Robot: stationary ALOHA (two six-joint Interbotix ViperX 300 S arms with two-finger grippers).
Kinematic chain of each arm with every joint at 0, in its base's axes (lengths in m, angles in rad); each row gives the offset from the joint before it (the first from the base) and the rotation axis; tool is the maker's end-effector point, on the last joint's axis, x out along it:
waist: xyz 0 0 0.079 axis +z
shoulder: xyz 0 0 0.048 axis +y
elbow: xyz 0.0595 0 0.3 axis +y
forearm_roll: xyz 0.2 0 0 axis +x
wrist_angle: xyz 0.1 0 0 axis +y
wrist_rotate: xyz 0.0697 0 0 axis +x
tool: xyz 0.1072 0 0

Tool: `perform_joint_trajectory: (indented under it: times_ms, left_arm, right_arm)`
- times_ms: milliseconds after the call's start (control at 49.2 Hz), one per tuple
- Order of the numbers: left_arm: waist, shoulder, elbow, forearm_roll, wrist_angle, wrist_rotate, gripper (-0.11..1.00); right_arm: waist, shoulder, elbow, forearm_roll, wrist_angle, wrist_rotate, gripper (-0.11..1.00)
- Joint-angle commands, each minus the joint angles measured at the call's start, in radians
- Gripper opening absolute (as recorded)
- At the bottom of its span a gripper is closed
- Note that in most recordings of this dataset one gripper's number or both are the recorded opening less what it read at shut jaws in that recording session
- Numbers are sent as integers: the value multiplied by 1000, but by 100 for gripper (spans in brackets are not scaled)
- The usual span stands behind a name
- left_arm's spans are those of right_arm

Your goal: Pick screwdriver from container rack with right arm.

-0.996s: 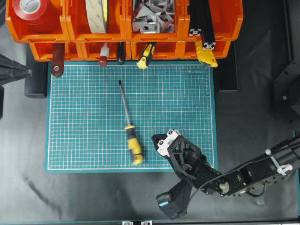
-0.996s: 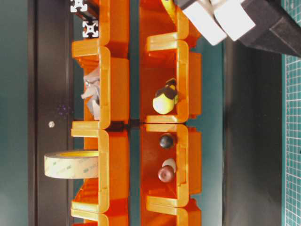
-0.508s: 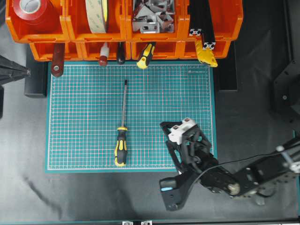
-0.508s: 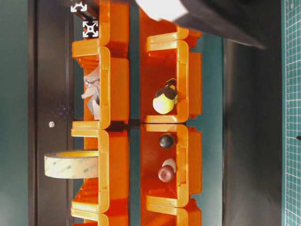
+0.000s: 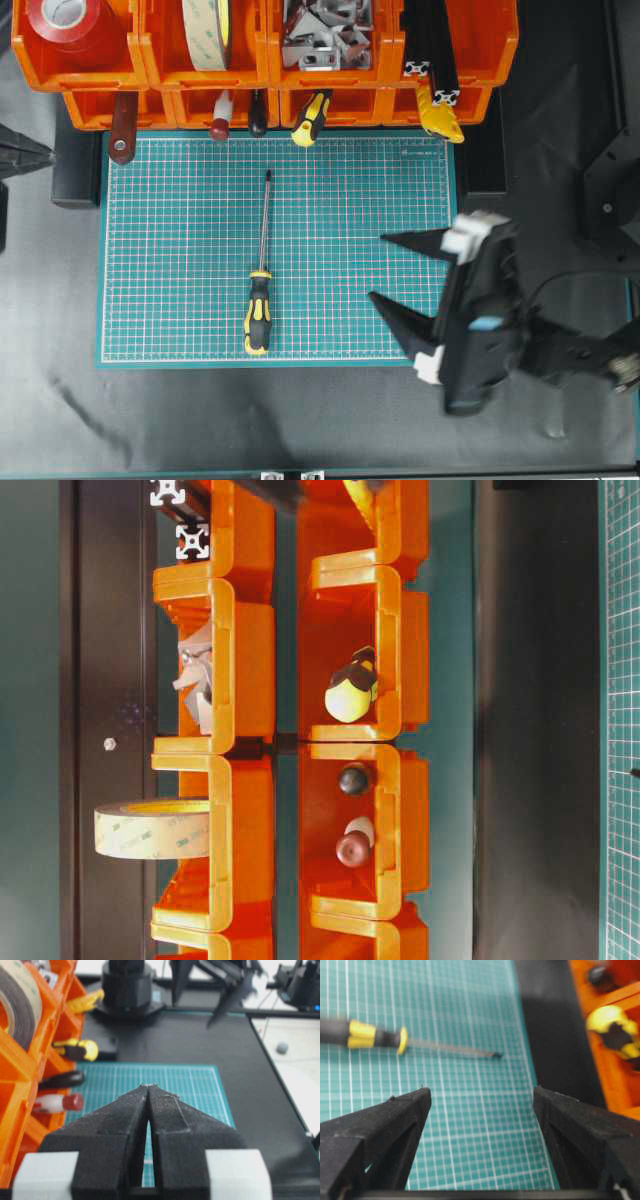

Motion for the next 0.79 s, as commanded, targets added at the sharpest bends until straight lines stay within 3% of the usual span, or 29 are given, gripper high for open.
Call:
perform_joint_trajectory:
  times_ms: [0, 142, 264, 488, 772]
  left_arm:
    - [-5, -9, -37, 2, 31, -5, 0]
    - [-5, -26, -43, 2, 54, -5, 0]
    - [-5, -32, -44, 2, 55, -5, 0]
    - [-5, -31, -43, 2, 57, -5, 0]
    - [-5, -35, -44, 2, 57, -5, 0]
  right_arm:
    - [2, -100, 37, -75, -14, 92, 80]
    - [-8, -213, 123, -156, -28, 264, 80]
    - [-9, -314, 192, -189, -34, 371, 79]
    - [-12, -417, 232, -204, -60, 380, 76]
    - [-14, -425, 270, -198, -169, 391, 75]
